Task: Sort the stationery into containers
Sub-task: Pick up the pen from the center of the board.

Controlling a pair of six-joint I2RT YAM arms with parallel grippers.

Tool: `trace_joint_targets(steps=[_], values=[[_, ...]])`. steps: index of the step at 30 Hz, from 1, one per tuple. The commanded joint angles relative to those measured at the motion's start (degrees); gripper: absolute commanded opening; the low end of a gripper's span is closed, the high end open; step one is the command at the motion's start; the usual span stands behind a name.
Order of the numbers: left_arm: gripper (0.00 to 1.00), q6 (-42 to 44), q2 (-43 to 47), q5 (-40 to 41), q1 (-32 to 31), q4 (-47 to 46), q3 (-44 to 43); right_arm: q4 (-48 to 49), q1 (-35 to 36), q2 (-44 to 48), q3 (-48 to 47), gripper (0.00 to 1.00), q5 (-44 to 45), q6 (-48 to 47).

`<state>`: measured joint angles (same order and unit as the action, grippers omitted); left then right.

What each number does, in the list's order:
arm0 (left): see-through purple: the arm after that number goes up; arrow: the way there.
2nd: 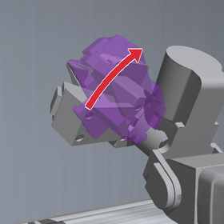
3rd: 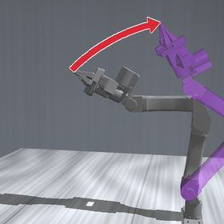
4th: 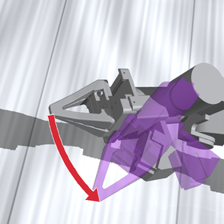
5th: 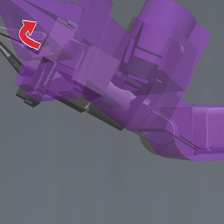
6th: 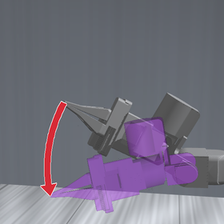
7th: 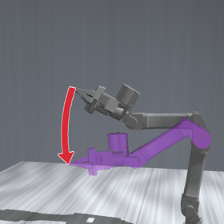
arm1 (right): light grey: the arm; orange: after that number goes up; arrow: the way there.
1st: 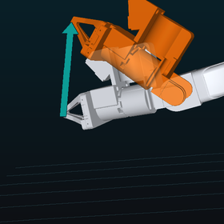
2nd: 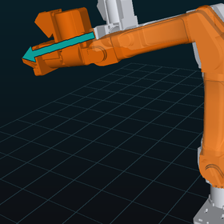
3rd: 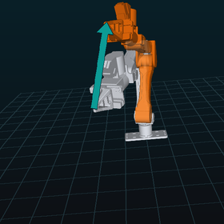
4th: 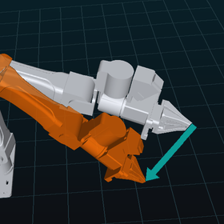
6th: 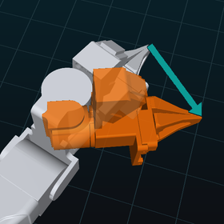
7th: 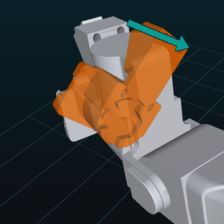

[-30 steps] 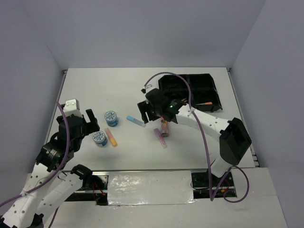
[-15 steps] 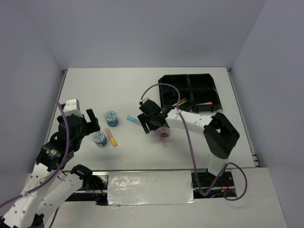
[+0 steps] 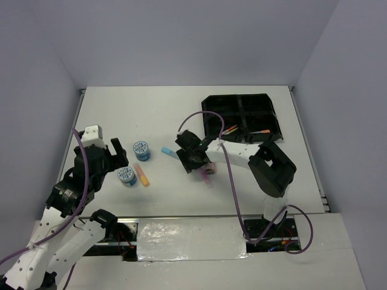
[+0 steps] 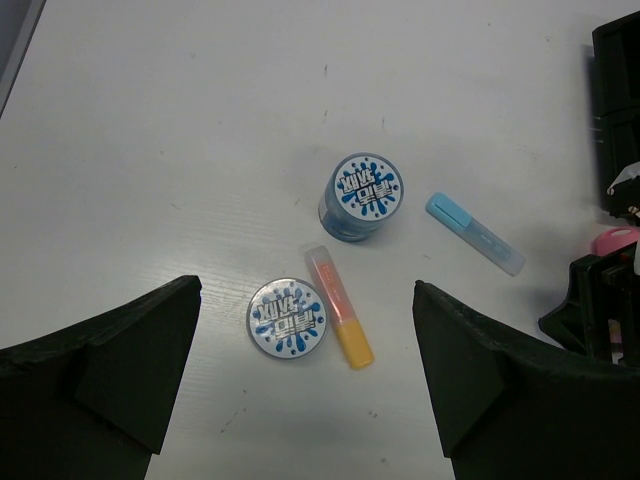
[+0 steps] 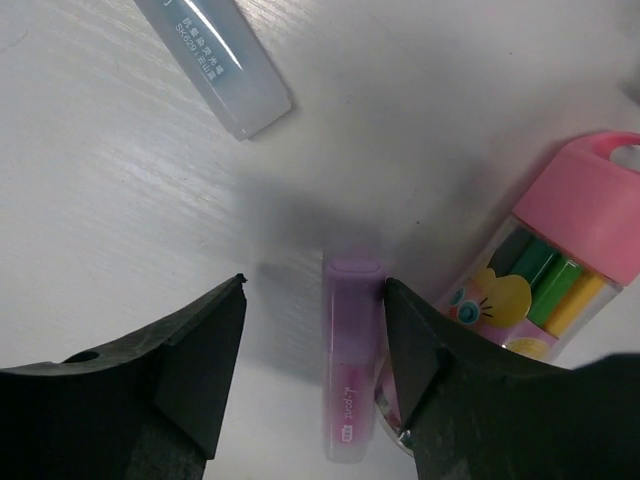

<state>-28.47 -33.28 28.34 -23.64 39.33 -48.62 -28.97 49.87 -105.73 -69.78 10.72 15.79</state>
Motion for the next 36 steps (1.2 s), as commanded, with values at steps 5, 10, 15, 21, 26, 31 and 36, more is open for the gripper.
trace_joint_targets(steps=[5,10,15,21,26,31,36], values=[[0.99,1.57,-0.12,-1.44,0.87,-2.86,-0.42,0.58,0.32,-0.53,-0.54,0.56,-2.37,1.43],[0.99,1.75,-0.03,-1.88,1.14,-2.94,-0.34,0.14,0.84,-1.67,-1.32,0.50,-2.63,1.17],[0.99,1.93,0.23,-2.23,1.23,-3.21,-0.16,0.23,1.28,-2.28,-0.71,0.44,-3.69,1.00],[0.99,2.19,0.41,-2.76,1.40,-3.38,-0.16,0.58,2.25,-2.64,0.17,0.41,-4.39,0.73],[0.99,2.28,0.67,-3.02,1.49,-3.56,-0.16,1.81,3.83,-2.02,-0.09,0.21,-7.81,0.20],[0.99,2.28,0.84,-3.03,1.58,-3.56,-0.16,4.53,4.89,0.52,-0.36,0.03,-12.02,0.73],[0.99,2.28,1.02,-3.03,1.58,-3.47,-0.07,10.33,4.71,7.54,1.83,0.00,-20.71,1.78]])
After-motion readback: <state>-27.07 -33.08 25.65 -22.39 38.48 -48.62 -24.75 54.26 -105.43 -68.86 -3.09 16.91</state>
